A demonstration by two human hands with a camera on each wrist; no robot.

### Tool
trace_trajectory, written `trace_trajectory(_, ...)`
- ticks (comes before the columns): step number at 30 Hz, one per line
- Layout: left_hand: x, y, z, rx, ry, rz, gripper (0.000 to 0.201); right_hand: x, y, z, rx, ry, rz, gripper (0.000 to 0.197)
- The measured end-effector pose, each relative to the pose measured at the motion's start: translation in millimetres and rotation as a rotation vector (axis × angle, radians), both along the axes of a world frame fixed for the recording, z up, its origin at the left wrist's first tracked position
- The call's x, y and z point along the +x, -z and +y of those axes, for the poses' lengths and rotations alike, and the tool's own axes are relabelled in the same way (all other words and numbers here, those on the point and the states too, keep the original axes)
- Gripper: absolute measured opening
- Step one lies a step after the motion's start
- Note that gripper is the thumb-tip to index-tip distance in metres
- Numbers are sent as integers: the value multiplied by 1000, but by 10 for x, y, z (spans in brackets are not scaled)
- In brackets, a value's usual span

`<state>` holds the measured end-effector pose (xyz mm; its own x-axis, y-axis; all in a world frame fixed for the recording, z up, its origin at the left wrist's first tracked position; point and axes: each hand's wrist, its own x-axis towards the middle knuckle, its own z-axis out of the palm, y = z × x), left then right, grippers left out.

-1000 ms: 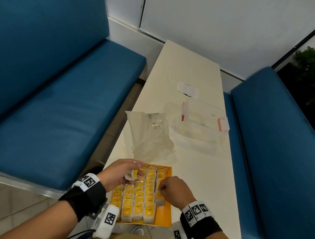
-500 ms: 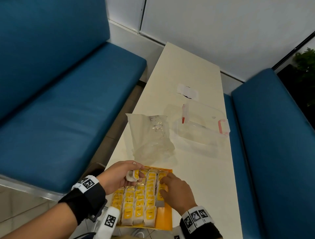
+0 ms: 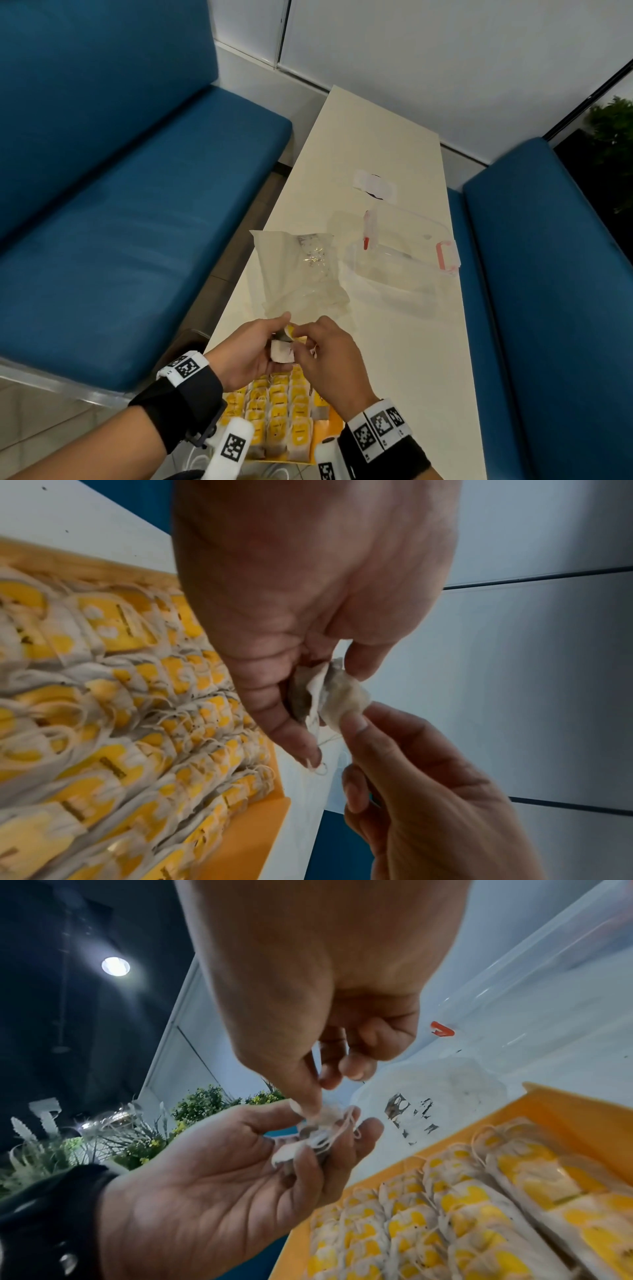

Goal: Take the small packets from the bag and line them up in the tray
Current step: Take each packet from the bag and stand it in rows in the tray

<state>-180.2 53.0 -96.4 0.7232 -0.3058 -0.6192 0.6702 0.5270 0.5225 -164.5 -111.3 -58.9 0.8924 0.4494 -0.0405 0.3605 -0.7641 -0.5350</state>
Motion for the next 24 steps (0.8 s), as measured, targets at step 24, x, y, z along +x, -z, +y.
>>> trace_trajectory(24,-41,66,141,278,48,-131,23,412,-256,-330,-204,55,232,13)
